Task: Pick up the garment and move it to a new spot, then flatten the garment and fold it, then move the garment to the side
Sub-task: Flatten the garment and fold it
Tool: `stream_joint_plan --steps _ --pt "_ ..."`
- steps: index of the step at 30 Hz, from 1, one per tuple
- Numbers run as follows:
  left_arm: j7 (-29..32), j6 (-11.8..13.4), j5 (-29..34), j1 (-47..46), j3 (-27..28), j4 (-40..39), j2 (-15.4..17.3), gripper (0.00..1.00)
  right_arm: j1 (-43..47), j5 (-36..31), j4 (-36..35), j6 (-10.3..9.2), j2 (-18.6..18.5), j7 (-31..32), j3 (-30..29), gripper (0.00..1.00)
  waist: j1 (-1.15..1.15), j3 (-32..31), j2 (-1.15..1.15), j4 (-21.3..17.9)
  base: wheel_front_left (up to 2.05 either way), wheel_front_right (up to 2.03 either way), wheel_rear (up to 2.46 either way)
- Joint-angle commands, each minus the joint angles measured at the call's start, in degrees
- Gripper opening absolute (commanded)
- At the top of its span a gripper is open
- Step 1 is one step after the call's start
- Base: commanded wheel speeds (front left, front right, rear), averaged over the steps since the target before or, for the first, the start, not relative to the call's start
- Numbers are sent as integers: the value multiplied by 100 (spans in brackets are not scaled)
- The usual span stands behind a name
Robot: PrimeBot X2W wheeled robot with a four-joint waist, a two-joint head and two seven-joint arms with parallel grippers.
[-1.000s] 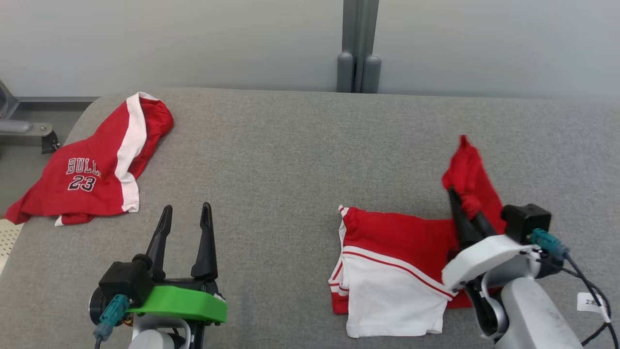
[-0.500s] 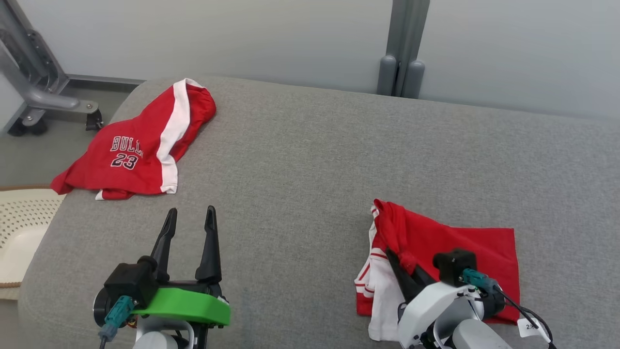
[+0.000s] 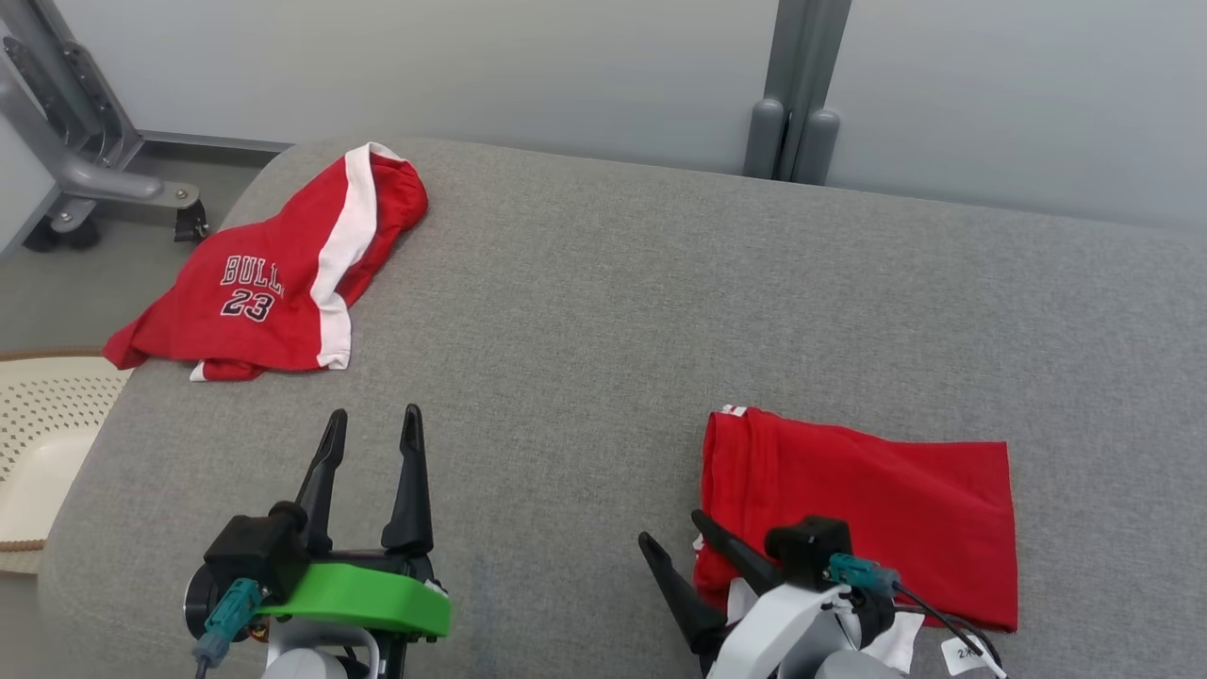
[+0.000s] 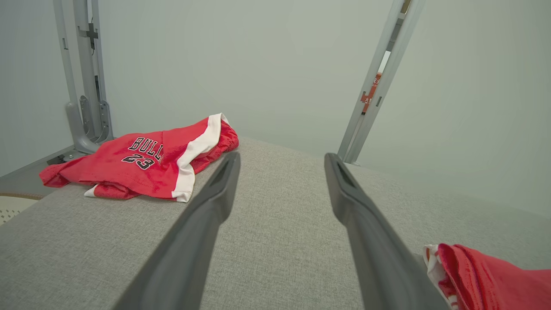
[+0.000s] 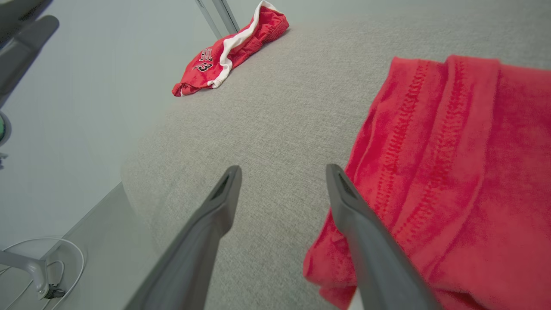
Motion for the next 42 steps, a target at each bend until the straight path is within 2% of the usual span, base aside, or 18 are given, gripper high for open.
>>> stream_joint_plan --steps 1,5,9,16,22,25,29,42 --pt "-18 21 13 30 13 9 9 100 -144 18 -28 -9 -35 -52 48 100 0 -30 0 -76 0 0 0" --pt "-17 18 49 73 33 -21 8 100 -279 -141 -61 -9 -56 -80 -146 100 0 -61 0 -242 0 0 0" --pt "-17 11 59 94 61 -82 8 100 -350 -797 -227 -9 -276 -97 -821 100 0 -75 0 -460 0 0 0" --pt "-17 90 7 104 105 -235 9 100 180 -2243 -1473 -10 -537 -96 -2215 100 0 -35 0 -874 0 0 0" --pt "-17 217 116 169 165 -379 8 100 750 -2825 -2373 -10 -440 -93 -2928 100 0 -27 0 -1143 0 0 0" --pt "-18 246 123 233 127 -494 10 100 1027 -3044 -2819 -10 -359 -94 -3134 100 0 -33 0 -1237 0 0 0" --pt "-17 287 219 360 25 -542 10 100 1306 -3020 -3132 -10 -210 -93 -3335 100 0 -65 0 -1322 0 0 0" --pt "-17 312 287 438 -104 -571 10 100 1417 -3048 -3225 -10 -118 -94 -3332 100 0 -78 0 -1337 0 0 0"
